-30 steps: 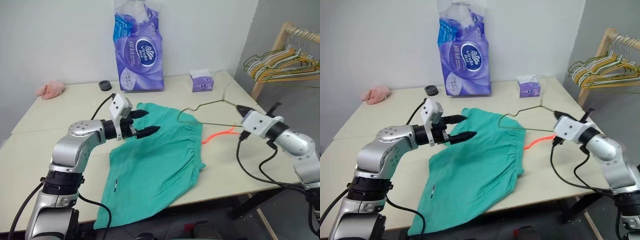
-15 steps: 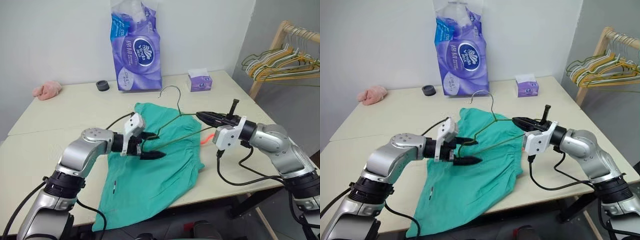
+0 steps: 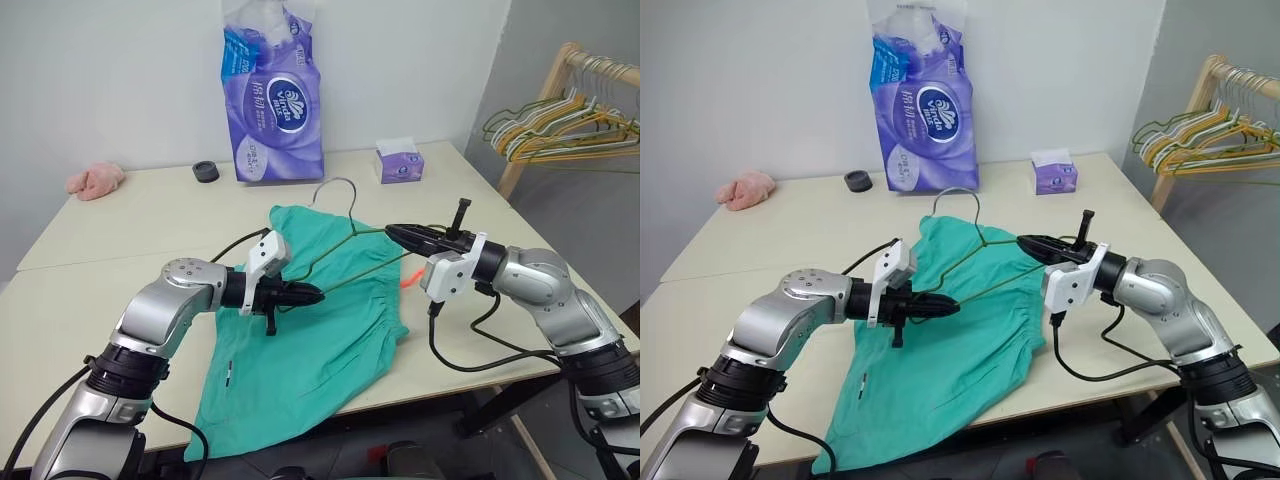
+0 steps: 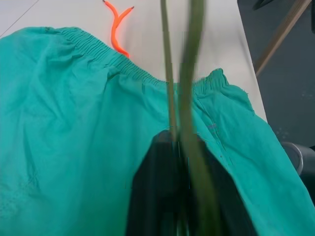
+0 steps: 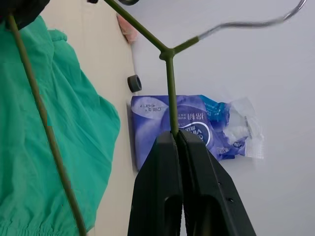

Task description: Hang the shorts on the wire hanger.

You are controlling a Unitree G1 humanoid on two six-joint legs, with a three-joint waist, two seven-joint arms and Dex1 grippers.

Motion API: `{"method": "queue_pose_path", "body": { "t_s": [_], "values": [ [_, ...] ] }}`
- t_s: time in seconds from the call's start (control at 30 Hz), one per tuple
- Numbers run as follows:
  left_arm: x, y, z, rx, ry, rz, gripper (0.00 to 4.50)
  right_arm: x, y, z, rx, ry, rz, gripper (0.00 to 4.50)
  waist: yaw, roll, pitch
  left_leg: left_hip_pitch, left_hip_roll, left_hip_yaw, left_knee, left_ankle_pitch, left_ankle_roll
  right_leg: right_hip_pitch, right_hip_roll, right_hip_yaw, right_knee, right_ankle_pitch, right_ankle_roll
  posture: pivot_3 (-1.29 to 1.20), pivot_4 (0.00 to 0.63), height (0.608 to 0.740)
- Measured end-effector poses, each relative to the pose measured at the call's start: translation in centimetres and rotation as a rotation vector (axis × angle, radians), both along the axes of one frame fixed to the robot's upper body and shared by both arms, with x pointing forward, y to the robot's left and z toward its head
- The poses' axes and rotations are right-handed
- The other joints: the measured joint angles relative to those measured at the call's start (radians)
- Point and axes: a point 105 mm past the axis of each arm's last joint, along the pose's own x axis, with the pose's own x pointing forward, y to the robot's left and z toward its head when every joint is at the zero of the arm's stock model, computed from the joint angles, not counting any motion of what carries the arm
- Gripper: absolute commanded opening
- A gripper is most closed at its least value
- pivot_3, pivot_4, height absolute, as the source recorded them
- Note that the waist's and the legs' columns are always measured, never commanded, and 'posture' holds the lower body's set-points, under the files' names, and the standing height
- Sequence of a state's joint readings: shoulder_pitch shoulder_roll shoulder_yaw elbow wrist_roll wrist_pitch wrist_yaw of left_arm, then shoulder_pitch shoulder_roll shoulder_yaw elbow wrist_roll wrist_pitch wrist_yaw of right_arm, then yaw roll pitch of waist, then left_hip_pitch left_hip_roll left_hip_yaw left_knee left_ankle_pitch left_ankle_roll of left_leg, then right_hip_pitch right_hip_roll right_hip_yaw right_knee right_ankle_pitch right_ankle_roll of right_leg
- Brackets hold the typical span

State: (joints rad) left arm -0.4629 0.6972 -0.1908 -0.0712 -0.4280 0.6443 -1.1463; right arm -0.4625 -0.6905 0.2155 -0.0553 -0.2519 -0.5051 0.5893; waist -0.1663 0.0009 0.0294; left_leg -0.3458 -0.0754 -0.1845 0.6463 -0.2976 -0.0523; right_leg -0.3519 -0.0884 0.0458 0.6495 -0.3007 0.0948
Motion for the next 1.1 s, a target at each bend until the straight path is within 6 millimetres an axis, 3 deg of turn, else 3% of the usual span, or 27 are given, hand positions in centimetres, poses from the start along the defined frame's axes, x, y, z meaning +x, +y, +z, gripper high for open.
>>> {"method": "queue_pose_path", "body": {
  "t_s": [0.2, 0.33, 0.47, 0.67, 0.87, 1.0, 1.1],
  "values": [
    [0.0, 0.1, -0.4, 0.017, -0.006, 0.008, 0.04, -0.2, -0.5, -0.9, -0.062, 0.031, 0.0, 0.0, 0.0, 0.0, 0.0, 0.0, 0.0, 0.0, 0.0, 0.0, 0.0, 0.0, 0.0, 0.0, 0.0, 0.0, 0.0, -0.19, 0.0, 0.74],
    [0.2, 0.0, -1.1, 0.048, -0.017, 0.024, 0.0, -0.6, -2.0, -2.3, -0.152, 0.097, -0.022, 1.05, 0.002, 0.0, 0.0, 0.0, 0.0, 0.0, 0.0, 0.0, 0.0, 0.0, 0.0, 0.0, 0.0, 0.0, 0.0, -0.19, 0.0, 0.74],
    [0.6, 0.2, -1.3, 0.067, -0.038, 0.047, 0.0, -0.9, -4.7, -3.1, -0.225, 0.197, -0.086, 2.47, 0.003, 0.0, 0.0, 0.0, 0.0, 0.0, 0.0, -0.001, 0.001, 0.001, 0.0, 0.0, 0.0, 0.0, 0.0, -0.2, 0.003, 0.74],
    [0.3, -0.2, -1.6, 0.093, -0.06, 0.014, 0.0, -1.7, -7.4, -1.9, -0.202, 0.405, -0.187, 4.47, -0.001, 0.0, 0.0, 0.0, 0.0, 0.001, 0.001, -0.002, 0.004, 0.001, 0.0, 0.0, 0.0, 0.0, 0.0, -0.22, 0.006, 0.74],
    [-0.3, -0.5, -1.8, 0.152, -0.093, -0.079, 0.0, -1.8, -7.4, -0.9, -0.158, 0.627, -0.263, 4.49, 0.0, 0.001, 0.0, 0.0, 0.001, 0.0, 0.001, -0.002, 0.004, 0.001, -0.001, -0.001, 0.0, 0.0, 0.0, -0.24, 0.005, 0.74],
    [-0.2, -1.5, -0.6, 0.142, -0.147, -0.121, 0.0, -1.9, -5.7, -2.5, -0.232, 0.762, -0.265, 4.49, 0.0, 0.0, 0.0, -0.001, 0.001, 0.0, 0.001, -0.002, 0.004, 0.001, -0.002, -0.001, -0.001, 0.0, 0.0, -0.24, 0.005, 0.74],
    [-0.4, -1.9, -0.4, 0.134, -0.153, -0.142, 0.0, -1.9, -5.5, -4.1, -0.297, 0.813, -0.275, 4.49, -0.001, 0.0, 0.0, -0.001, 0.001, 0.0, 0.001, -0.002, 0.004, 0.001, -0.002, -0.001, -0.001, 0.0, 0.0, -0.23, 0.003, 0.74]
  ]
}}
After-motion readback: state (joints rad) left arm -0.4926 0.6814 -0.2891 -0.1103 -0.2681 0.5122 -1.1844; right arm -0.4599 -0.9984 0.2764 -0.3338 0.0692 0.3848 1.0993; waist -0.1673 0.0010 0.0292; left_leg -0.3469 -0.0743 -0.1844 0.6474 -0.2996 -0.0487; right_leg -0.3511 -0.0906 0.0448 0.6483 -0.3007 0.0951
